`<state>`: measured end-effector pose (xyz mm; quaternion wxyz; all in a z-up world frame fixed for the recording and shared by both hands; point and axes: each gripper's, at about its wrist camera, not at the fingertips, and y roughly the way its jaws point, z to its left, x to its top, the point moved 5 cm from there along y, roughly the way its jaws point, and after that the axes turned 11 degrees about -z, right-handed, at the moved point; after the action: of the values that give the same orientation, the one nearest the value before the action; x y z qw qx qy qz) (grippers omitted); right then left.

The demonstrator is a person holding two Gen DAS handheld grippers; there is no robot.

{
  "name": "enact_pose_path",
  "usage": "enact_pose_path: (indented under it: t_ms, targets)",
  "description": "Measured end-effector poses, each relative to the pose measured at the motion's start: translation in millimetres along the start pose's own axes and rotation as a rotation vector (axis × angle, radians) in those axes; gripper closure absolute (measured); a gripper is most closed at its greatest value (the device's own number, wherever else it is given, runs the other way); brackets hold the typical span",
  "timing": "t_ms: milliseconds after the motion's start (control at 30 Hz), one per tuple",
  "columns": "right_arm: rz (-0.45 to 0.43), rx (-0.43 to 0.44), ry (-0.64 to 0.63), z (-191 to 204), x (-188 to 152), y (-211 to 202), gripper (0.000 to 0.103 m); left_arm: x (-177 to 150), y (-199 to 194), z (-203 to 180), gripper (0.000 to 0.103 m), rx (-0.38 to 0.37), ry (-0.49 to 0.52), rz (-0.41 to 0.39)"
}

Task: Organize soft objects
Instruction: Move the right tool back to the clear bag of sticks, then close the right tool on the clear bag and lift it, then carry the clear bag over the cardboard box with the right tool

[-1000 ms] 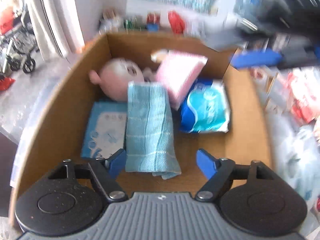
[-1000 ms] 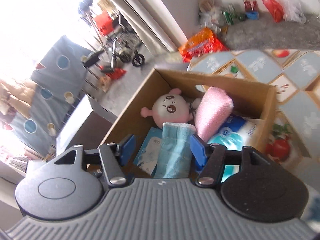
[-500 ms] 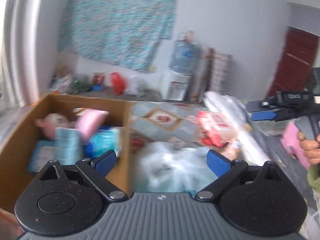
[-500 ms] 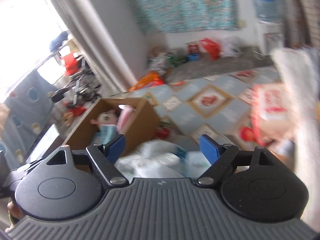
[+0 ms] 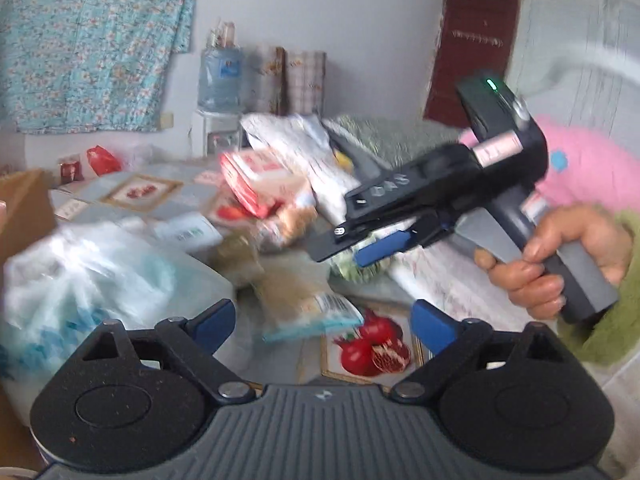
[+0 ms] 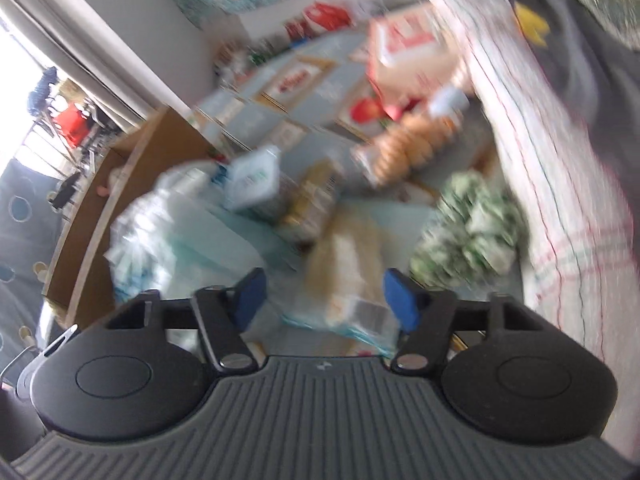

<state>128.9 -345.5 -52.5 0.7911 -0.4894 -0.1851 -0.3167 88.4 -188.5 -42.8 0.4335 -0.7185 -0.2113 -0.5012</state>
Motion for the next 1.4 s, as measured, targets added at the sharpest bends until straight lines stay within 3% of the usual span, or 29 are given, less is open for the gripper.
enact_pose_path:
  t_ms: [133, 200, 300, 467, 700, 867, 933, 1100, 1400]
  targets:
    - [0.038, -0.022, 0.019, -15, -10, 21, 0.052, -22, 25, -12, 0.022, 0.011, 0.051, 0.078]
    - [0.039, -0.028, 0.012, -17, -12, 30, 0.053, -27, 29, -14, 0.023, 0.010, 0.073, 0.089]
    - [0.075, -0.031, -0.017, -19, -19, 46, 0.068, -33, 29, -13, 0.023, 0.009, 0.085, 0.099]
    - [0.092, -0.003, -0.061, -17, -28, 46, 0.073, -37, 35, -3, 0.022, 0.016, 0.061, 0.117]
    - [0.140, 0.023, 0.005, -25, -52, 23, 0.074, -43, 51, -3, 0.014, -0.009, 0.043, 0.172]
    - [0.128, 0.053, 0.086, -26, -53, 9, 0.068, -47, 66, -9, 0.011, -0.034, 0.050, 0.217]
    - [0.107, 0.045, 0.094, -28, -48, 10, 0.060, -48, 72, -10, 0.010, -0.038, 0.045, 0.232]
    - [0.121, 0.038, 0.128, -32, -46, 26, 0.059, -50, 87, -6, 0.010, -0.039, 0.004, 0.268]
    - [0.104, 0.069, 0.173, -35, -45, 33, 0.059, -46, 96, -5, 0.012, -0.016, 0.001, 0.240]
